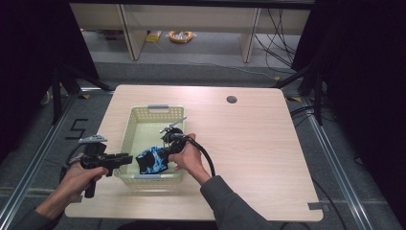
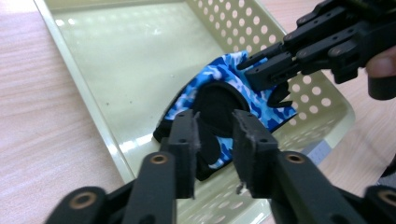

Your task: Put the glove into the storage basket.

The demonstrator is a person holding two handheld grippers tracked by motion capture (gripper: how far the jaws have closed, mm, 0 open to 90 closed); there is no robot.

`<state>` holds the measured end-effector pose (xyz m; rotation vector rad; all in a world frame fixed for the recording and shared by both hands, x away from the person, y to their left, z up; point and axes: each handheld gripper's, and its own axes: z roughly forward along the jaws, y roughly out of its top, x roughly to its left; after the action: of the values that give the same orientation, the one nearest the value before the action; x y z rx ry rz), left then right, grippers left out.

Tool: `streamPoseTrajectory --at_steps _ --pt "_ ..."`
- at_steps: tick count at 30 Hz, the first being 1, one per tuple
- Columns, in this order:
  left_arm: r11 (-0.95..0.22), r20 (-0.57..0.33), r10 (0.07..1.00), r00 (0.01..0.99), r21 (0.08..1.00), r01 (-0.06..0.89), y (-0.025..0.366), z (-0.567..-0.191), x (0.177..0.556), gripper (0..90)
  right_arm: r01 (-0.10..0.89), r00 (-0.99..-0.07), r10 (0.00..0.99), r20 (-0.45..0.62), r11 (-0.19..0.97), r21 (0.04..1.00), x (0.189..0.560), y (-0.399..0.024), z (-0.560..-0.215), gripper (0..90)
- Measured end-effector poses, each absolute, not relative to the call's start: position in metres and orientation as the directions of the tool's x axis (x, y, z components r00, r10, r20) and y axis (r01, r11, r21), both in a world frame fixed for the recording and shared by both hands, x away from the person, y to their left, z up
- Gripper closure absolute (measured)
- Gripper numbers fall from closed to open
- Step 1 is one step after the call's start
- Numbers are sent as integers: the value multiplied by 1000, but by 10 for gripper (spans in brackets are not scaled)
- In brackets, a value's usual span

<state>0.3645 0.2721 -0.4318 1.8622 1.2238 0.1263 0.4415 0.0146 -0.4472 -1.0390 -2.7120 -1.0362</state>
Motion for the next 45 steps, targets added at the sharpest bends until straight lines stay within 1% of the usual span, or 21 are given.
streamPoseTrajectory --at_steps 3,6,8,10,12,13,14,16,18,23,25,30,32,35,37,39,42,43,45 --pt "-125 -358 780 513 714 689 272 -430 363 683 598 -780 572 253 562 571 443 15 -449 815" --pt "-127 -358 773 524 721 681 271 -429 360 675 614 -771 580 264 565 551 440 17 -450 814" --pt "-125 -362 770 526 722 680 271 -428 358 660 612 -771 587 248 574 544 439 19 -450 812" --pt "-124 -365 766 530 725 678 270 -428 357 627 593 -783 580 225 588 551 439 19 -451 810" --pt "-131 -371 763 529 713 688 269 -428 356 555 602 -777 585 232 584 544 438 20 -451 808" --pt "-129 -373 761 530 715 687 269 -428 356 535 596 -781 583 224 589 545 438 20 -451 807" --pt "-129 -368 766 528 716 686 268 -427 355 529 603 -776 590 224 589 538 437 21 -451 806" --pt "-142 -346 774 531 722 677 268 -426 354 498 571 -797 575 186 615 544 437 22 -451 799" --pt "-129 -362 771 524 717 685 267 -425 354 447 565 -802 568 184 622 541 436 23 -451 792" --pt "-153 -340 772 537 721 676 260 -423 347 390 556 -804 576 151 636 535 435 25 -450 768" --pt "-157 -341 767 544 722 673 258 -422 343 382 560 -802 578 152 638 528 434 26 -449 753" --pt "-154 -344 760 552 729 667 252 -420 338 371 541 -803 585 112 637 549 433 27 -441 714" --pt "-161 -340 757 558 731 663 251 -419 336 366 538 -800 592 101 632 557 434 26 -438 681" --pt "-161 -338 753 565 737 657 248 -417 333 363 547 -790 603 111 611 573 434 25 -431 652" --pt "-167 -335 749 571 740 652 246 -416 331 352 523 -799 594 91 612 593 433 23 -427 646" --pt "-164 -336 749 571 741 651 243 -416 329 324 519 -802 589 99 606 603 432 22 -423 631" --pt "-168 -328 748 577 747 643 240 -415 327 310 506 -810 576 107 595 624 431 18 -419 611" --pt "-169 -327 748 577 747 643 239 -415 326 304 520 -803 583 125 583 625 429 18 -418 604" --pt "-165 -331 745 580 751 640 236 -415 325 295 513 -807 576 128 578 635 428 15 -416 582"
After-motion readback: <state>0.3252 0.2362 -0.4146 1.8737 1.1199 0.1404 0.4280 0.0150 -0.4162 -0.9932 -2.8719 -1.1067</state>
